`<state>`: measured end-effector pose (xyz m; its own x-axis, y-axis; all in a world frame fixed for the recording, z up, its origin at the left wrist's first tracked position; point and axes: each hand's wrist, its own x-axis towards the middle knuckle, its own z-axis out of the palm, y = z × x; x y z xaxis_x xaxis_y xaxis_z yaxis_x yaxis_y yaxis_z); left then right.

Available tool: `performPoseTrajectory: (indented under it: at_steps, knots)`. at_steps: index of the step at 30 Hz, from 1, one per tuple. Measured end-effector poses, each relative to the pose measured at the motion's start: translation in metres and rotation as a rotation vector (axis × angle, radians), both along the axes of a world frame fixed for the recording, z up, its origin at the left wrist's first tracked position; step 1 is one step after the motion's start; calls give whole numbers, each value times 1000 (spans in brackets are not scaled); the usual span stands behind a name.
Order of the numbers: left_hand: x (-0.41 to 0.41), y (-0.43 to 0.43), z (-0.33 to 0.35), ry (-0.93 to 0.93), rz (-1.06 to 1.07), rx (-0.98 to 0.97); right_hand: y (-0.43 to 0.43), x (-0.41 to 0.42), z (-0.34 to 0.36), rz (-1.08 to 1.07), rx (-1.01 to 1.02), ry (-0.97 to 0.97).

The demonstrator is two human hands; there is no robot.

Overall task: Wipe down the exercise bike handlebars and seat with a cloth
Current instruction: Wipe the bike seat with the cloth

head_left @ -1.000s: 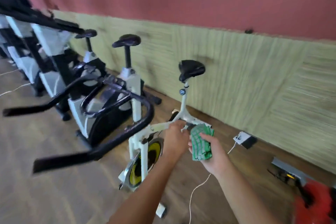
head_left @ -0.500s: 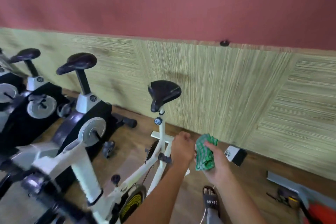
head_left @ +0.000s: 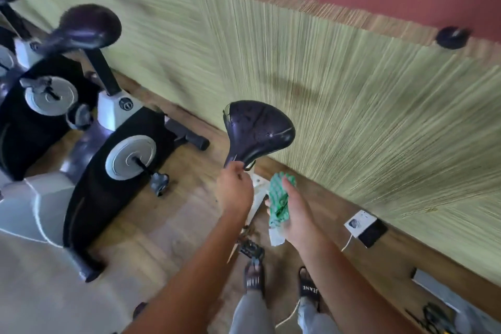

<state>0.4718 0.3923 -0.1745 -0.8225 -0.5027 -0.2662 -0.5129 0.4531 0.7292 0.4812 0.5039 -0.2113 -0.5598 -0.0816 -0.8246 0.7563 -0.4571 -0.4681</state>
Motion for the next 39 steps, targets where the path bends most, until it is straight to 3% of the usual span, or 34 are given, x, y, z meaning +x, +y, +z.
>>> performPoseTrajectory:
  at_steps: [4, 10, 14, 16, 19, 22, 27, 33, 36, 39]
  knots:
    - [-59, -49, -30, -24, 113, 6, -48, -51, -46, 19, 124, -5]
    - [-103, -83, -83, -190, 82, 365, -104, -113, -91, -274, 306, 50]
    - [-103, -85, -99, -222, -39, 431, -160, -96, -91, -381, 440, 155]
    - [-105, -90, -100, -240, -73, 435, -179, -74, -96, -348, 402, 182]
    - [-107, -98, -100, -254, -96, 512, -165, -97, -110, -393, 336, 121]
    - [-112, -102, -99, -265, -103, 544, -148, -134, -107, -514, 455, 105]
    - [-117, -105, -93, -315, -67, 589, -177, -88, -88, -283, 506, 167]
    - [-120, -105, -93, -317, -15, 660, -119, -181, -83, -636, 650, 84]
    - [-117, -101, -92, -318, 6, 657, -76, -206, -90, -420, 954, 121]
    - [-117, -102, -92, -315, 57, 690, -43, -233, -86, 79, 1184, 222]
